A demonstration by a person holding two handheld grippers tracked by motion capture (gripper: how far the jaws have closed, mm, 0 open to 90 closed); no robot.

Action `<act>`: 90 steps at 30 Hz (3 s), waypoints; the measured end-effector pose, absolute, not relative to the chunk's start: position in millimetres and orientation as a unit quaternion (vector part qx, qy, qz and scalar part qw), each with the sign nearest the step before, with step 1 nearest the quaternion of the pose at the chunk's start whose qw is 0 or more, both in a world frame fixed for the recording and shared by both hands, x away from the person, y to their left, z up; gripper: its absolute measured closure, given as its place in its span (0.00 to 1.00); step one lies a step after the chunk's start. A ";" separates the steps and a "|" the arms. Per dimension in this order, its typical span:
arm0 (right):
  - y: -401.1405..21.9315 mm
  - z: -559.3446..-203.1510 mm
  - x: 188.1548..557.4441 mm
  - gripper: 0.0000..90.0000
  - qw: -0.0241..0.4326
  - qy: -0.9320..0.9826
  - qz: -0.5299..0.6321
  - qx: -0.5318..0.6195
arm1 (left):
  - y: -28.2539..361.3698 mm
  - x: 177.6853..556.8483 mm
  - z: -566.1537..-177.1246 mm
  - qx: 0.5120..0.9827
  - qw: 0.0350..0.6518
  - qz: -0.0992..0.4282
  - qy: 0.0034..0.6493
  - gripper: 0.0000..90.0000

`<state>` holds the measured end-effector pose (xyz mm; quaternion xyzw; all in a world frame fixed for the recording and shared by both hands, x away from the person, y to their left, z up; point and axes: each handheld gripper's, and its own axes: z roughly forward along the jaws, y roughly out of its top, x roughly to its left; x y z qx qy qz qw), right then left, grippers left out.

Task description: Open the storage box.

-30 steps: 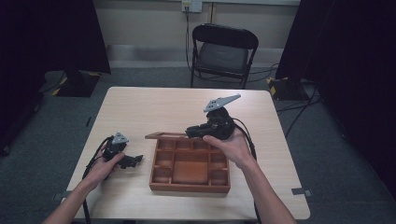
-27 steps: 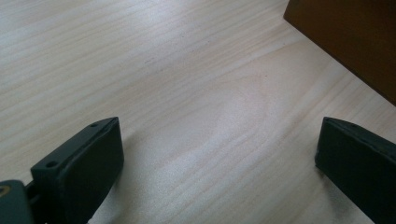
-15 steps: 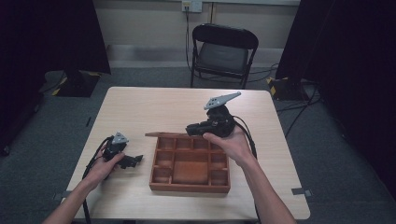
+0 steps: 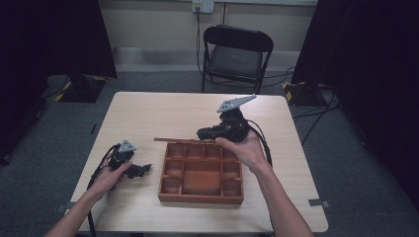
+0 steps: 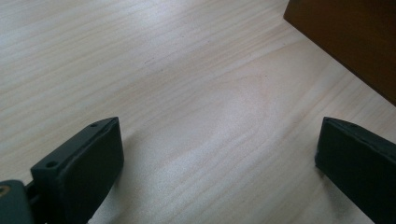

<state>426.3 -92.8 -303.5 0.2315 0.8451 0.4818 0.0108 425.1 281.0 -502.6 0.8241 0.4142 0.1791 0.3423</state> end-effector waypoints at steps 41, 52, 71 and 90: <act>-97.1 -304.4 435.0 0.88 0.001 0.834 0.495 0.244 | 281.0 425.0 -502.6 0.824 0.343 0.179 0.415 0.01; -96.9 -304.4 435.0 0.87 0.002 0.835 0.494 0.242 | 281.0 425.0 -502.6 0.824 0.342 0.179 0.415 0.01; -96.9 -304.1 435.0 0.87 0.001 0.834 0.494 0.246 | 281.0 425.0 -502.6 0.824 0.343 0.179 0.415 0.01; -97.0 -304.1 435.2 0.86 0.000 0.834 0.493 0.246 | 281.0 425.0 -502.6 0.824 0.343 0.179 0.414 0.01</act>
